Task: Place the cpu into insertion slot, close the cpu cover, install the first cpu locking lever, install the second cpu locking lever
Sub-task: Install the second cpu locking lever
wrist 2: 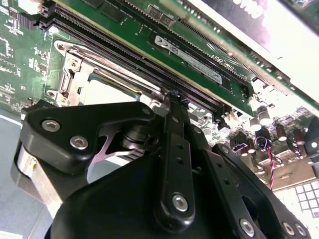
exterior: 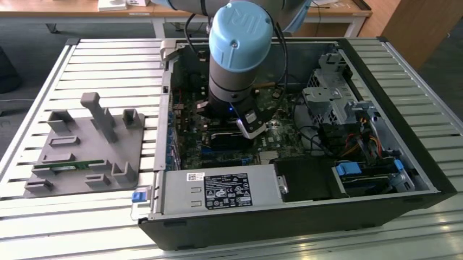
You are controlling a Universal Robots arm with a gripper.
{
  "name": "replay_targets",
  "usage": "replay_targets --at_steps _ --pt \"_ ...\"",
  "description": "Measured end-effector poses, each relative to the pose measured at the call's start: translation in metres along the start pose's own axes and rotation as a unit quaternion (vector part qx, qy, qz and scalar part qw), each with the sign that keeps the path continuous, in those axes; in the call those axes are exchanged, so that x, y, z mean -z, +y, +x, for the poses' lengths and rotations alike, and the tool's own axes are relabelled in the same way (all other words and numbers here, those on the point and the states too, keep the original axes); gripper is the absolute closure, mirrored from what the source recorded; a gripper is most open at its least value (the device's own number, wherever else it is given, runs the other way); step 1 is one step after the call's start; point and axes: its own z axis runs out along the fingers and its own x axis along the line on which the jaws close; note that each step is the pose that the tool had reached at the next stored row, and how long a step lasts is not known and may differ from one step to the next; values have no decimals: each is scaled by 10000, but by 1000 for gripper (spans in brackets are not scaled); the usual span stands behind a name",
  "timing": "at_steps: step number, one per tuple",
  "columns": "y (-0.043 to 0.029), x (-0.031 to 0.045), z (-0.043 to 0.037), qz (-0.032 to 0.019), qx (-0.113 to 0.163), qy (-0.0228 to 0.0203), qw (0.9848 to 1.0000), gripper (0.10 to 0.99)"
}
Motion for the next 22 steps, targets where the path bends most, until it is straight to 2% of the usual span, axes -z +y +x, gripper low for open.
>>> replay_targets --at_steps 6,15,22 --pt "2 25 0 -7 0 1 10000 980" --pt "-79 56 2 -98 2 0 10000 980" --pt "-85 53 2 -175 4 -1 9998 980"
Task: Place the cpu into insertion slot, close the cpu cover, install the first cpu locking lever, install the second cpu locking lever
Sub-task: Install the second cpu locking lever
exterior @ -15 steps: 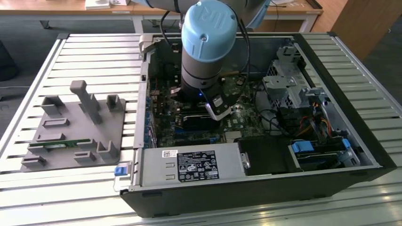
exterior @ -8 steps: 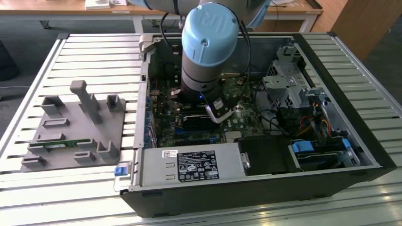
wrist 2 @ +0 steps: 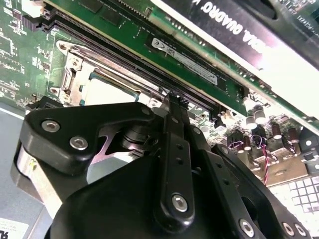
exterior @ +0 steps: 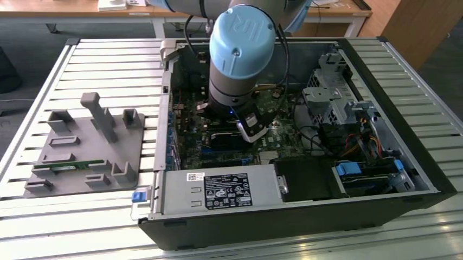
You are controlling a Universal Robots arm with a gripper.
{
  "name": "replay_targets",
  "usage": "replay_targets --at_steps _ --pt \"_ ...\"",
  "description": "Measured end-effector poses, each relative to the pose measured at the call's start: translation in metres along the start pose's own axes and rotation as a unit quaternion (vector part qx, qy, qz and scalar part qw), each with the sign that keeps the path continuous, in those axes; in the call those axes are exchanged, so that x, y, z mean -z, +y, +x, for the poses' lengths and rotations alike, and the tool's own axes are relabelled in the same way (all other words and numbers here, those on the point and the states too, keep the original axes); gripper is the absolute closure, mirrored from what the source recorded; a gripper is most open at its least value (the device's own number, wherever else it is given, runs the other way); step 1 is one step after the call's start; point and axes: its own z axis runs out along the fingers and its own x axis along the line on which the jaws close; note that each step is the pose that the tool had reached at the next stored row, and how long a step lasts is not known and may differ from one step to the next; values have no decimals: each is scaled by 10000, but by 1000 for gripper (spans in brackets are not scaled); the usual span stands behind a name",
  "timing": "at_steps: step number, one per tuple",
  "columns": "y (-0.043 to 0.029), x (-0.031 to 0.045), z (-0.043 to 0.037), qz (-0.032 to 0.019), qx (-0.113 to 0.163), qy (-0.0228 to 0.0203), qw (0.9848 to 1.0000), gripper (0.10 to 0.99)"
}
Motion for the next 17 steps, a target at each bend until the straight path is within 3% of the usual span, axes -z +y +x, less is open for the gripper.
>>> replay_targets --at_steps 7,12,17 --pt "-9 -19 0 -47 1 1 10000 980" --pt "-13 -29 0 -117 2 0 9999 980" --pt "-17 -41 -1 -134 3 1 9999 980"
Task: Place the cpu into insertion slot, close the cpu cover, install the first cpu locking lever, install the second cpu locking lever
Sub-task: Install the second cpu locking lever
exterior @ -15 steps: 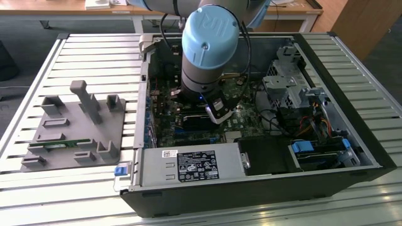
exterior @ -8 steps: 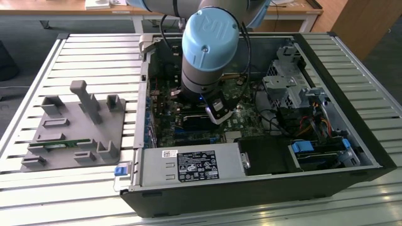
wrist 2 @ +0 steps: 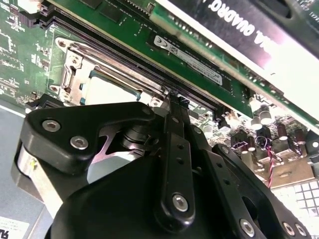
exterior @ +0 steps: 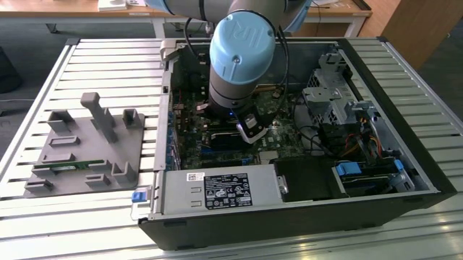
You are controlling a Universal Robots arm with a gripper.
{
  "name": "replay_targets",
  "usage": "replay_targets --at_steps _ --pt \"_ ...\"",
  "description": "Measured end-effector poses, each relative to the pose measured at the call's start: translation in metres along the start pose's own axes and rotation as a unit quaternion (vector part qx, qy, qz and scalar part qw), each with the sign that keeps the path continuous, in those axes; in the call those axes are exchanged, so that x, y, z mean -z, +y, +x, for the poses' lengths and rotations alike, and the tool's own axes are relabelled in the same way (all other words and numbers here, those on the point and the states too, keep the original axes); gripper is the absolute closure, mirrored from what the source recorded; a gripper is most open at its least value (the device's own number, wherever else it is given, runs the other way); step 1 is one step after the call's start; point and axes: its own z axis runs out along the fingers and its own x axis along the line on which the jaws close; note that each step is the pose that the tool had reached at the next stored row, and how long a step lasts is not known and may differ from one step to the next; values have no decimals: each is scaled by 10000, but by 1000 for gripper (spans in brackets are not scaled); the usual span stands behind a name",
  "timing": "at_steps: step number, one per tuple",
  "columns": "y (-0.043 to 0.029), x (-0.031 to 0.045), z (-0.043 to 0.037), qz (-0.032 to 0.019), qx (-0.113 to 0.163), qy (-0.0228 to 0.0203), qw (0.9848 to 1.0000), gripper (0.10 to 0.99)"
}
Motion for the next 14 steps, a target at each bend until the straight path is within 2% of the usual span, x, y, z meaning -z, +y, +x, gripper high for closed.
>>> replay_targets --at_steps 14 --pt "23 -30 6 -27 1 -1 10000 980"
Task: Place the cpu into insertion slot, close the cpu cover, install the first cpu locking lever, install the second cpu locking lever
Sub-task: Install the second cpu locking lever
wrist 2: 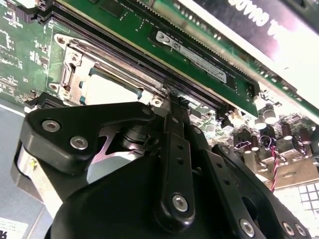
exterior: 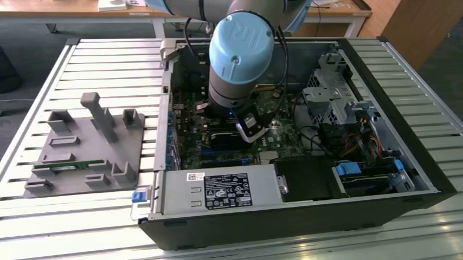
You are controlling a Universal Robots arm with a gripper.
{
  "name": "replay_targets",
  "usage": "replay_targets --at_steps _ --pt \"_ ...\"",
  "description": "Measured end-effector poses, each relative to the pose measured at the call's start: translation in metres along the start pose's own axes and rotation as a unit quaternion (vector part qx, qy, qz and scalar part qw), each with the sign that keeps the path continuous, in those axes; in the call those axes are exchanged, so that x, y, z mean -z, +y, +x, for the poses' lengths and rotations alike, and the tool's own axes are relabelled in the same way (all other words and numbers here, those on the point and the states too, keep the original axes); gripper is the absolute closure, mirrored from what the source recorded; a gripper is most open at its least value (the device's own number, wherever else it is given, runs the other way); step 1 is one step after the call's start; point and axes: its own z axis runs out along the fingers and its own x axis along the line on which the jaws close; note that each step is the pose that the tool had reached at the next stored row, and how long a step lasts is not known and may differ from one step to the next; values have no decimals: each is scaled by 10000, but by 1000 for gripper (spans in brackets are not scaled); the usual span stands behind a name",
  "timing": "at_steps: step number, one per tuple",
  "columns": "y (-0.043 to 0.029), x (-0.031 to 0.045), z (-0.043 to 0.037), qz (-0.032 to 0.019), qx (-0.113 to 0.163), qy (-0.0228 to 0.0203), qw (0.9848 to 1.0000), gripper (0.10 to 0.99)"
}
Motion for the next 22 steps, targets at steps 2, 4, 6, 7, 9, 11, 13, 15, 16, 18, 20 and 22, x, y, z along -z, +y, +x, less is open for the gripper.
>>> replay_targets --at_steps 2,4,6,7,9,11,13,15,16,18,20,22 --pt "6 -5 5 -5 0 0 10000 980" --pt "13 -12 11 -13 1 -1 10000 980" --pt "19 -20 15 -21 1 -1 10000 980" --pt "23 -23 18 -25 1 -1 10000 980" --pt "27 -26 22 -28 1 0 10000 980" --pt "29 -28 24 -30 2 0 10000 980" --pt "28 -31 25 -30 1 0 10000 980" --pt "26 -36 26 -30 1 0 10000 980" --pt "25 -39 26 -31 1 0 10000 980" --pt "24 -41 28 -30 1 0 10000 980" --pt "25 -38 29 -31 1 0 10000 980" --pt "33 -21 29 -35 1 0 10000 980"
